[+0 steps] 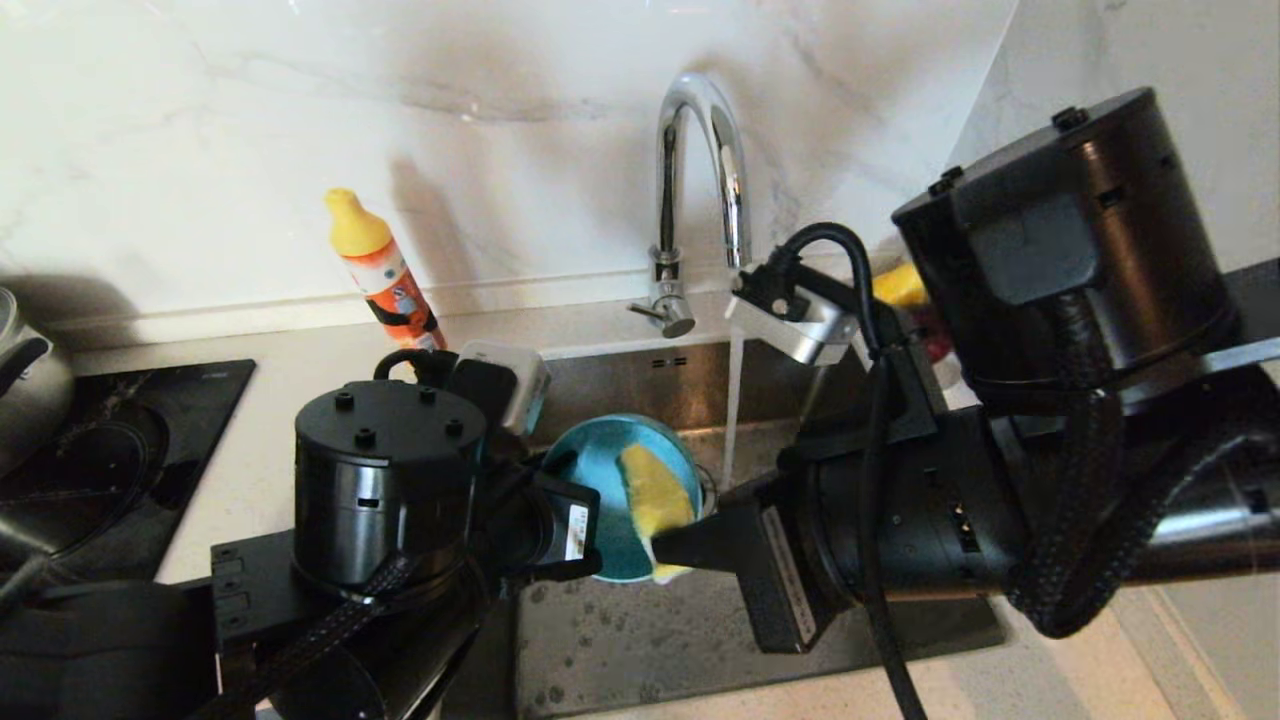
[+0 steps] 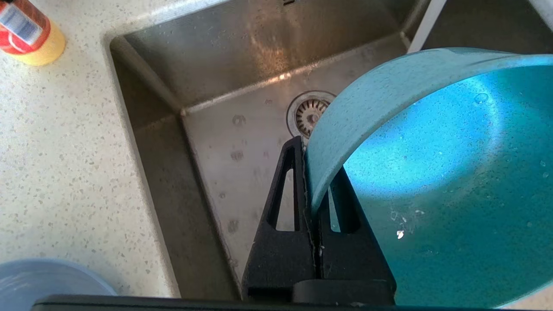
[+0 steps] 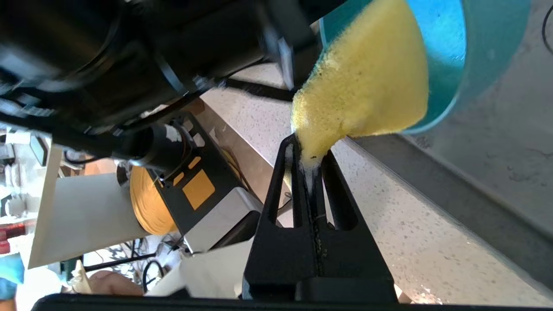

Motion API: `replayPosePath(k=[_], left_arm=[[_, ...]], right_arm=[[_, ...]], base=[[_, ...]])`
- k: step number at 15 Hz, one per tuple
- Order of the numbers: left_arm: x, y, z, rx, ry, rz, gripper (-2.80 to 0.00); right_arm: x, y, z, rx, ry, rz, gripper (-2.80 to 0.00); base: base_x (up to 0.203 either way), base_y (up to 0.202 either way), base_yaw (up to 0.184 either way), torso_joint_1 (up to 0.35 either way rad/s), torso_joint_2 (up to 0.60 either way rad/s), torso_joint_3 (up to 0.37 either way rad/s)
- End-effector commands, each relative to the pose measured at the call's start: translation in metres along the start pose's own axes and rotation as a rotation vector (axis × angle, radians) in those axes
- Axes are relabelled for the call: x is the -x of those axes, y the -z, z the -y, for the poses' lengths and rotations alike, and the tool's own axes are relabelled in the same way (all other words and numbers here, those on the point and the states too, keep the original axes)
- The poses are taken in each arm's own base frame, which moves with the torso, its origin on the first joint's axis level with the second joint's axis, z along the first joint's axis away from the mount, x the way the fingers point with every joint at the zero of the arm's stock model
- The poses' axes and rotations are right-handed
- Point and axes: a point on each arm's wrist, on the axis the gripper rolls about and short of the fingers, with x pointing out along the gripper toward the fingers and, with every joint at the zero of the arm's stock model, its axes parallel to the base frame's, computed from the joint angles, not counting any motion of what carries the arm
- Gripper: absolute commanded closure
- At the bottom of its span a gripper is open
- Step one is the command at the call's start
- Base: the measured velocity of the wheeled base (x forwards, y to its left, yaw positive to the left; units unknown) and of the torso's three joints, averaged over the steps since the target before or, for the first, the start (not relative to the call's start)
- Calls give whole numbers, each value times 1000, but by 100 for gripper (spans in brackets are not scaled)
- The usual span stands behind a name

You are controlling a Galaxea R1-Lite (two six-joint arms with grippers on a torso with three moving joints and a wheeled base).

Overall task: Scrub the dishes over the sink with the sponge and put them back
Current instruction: Wipe the bowl

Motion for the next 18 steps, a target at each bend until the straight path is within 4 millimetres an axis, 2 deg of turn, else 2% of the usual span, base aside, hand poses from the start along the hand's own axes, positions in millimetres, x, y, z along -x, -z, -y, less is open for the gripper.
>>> replayPosePath(k=[1,7,13,15,18], left_arm=[[2,0,-1,6,-3,6,0],[5,2,-4,19,1,16,0],[6,2,-4,21,8,16,0],[7,5,-5,16,8,9,0],[8,7,-6,16,7,6,0]], right_arm=[[-16,1,5,-10,18,-30,0],[-30,-11,26,-46,70,-12,0],[-41,-24,24,-40,61,12,0],[-39,-28,22,-39,56,26,0],[-24,-30,18,-35,48,50,0]], base=[[0,0,0,0,0,0],[0,0,0,0,0,0],[0,0,0,0,0,0],[0,0,0,0,0,0],[0,0,0,0,0,0]])
